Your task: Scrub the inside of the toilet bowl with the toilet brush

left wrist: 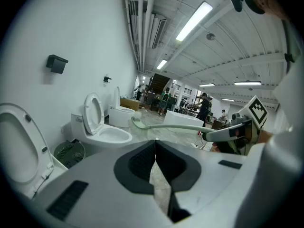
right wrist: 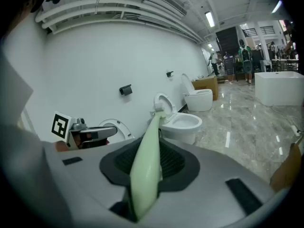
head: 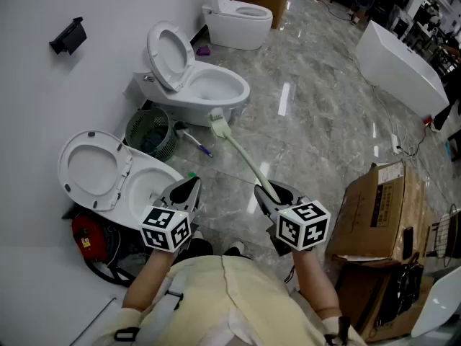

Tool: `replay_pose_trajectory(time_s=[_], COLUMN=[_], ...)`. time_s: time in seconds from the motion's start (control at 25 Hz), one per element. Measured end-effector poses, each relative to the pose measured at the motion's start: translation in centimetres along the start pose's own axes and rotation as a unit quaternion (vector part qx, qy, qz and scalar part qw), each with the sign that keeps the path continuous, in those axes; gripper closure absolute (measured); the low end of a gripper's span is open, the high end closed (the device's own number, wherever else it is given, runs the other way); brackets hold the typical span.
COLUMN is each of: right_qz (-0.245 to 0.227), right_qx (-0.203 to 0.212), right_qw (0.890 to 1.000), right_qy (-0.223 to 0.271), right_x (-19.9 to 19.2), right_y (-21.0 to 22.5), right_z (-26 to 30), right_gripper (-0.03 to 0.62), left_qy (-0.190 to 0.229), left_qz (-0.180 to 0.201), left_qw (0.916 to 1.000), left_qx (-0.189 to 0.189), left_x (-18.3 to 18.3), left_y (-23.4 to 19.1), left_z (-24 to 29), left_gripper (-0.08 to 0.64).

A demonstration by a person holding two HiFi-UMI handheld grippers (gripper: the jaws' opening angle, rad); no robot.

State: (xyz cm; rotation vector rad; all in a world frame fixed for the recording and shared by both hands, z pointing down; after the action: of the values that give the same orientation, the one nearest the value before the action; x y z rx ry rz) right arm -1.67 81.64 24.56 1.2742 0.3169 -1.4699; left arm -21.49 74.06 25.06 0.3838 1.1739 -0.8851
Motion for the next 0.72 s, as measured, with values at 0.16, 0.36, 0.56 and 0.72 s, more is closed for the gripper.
replay_pose_trajectory(time_s=[0.16,0.36,0.56,0.72], right_qz=[0.014,0.034,0.039,0.028], right_qx=[0.002,0.009,0.009,0.008], right_qw=[1.000,0.999,0.999,0.999], right_qy=[0.007,0.007,-0.012,-0.017], right_x=[0.2,0.0,0.4,2.9], right_y=[1.2,2.1,3.6,5.0], right_z=[-0.3,0.9,2.6,4.8], right_gripper=[0.486,0.486,0.486,0.486], left_qy=[-0.008,-0.022,-0.024,-0.016], left_qz=[0.001,-0.001,-0.007,-0.005], left_qw=[1.0000,0.9997,0.9996,0.9998], left_qx=[0.003,0.014,0.013,0.007], left_x=[-0.2,-0.3,0.1,2.1], left_y=[0.7,-0.5,-1.7,-3.0], left_z=[0.4,1.3,4.3,7.8], left_gripper=[0.546,0.546,0.546,0.546])
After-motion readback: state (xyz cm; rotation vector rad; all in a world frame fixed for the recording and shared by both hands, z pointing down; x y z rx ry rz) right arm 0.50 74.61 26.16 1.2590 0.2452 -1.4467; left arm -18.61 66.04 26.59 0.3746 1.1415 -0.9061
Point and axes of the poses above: the fingertips, and each gripper's own axes: z forward along the fingers, y to its right, x out of its top, the point moved 5 cm from there along -z, backward along the fingers, and after that the axes turned 9 degrees about x, right-handed, at the moved point
